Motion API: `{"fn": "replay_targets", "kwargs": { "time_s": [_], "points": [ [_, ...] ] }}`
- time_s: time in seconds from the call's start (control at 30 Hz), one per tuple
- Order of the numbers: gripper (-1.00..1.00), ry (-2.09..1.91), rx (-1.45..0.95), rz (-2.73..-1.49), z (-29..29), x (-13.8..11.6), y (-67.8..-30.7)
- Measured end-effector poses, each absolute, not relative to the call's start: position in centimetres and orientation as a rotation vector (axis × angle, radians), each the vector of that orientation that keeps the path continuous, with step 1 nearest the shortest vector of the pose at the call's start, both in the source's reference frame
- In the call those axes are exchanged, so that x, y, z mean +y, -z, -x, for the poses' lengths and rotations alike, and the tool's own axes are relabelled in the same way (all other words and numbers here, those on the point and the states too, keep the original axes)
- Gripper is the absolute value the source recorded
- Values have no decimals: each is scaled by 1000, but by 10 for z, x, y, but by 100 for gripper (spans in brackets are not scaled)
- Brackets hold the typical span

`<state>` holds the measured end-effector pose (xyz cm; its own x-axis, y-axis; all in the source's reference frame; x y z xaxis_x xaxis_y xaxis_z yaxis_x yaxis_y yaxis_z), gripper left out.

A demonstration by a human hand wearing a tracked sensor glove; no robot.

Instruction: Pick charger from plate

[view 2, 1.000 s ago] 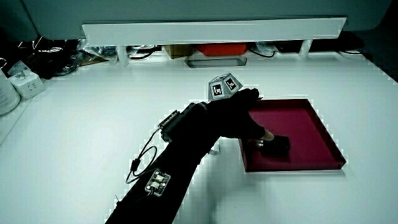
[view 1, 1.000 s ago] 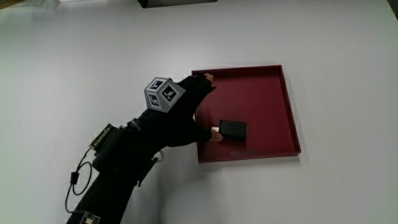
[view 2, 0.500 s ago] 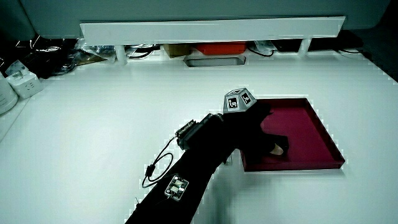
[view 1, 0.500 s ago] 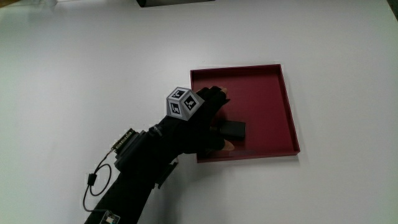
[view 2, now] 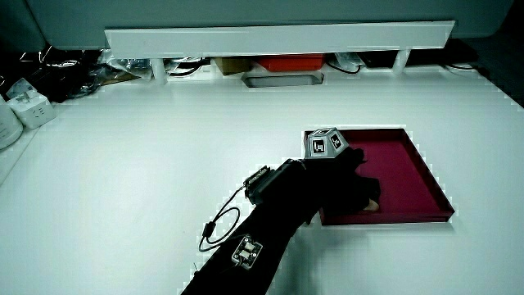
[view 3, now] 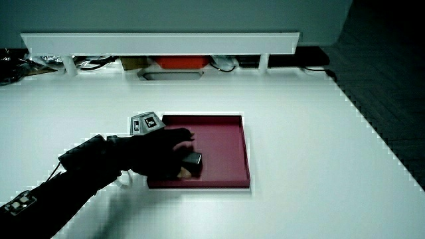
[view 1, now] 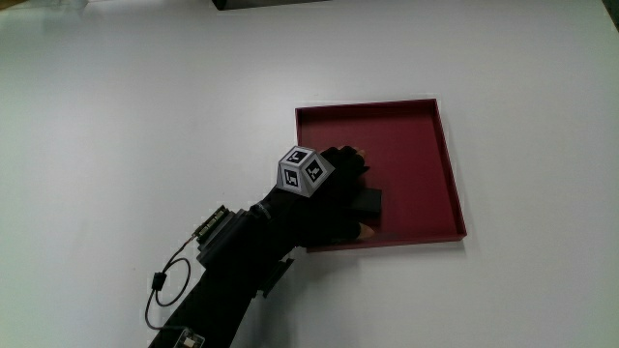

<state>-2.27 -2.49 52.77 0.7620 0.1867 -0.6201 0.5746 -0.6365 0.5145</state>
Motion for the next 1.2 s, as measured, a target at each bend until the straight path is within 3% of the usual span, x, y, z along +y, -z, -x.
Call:
{"fn": "replay_targets", "kwargs": {
  "time_s": [0.33, 1.2],
  "points": [
    [0, 690, 580, -2220, 22, -25, -533],
    [100, 729, 627, -2319, 20, -23, -524]
  ]
}}
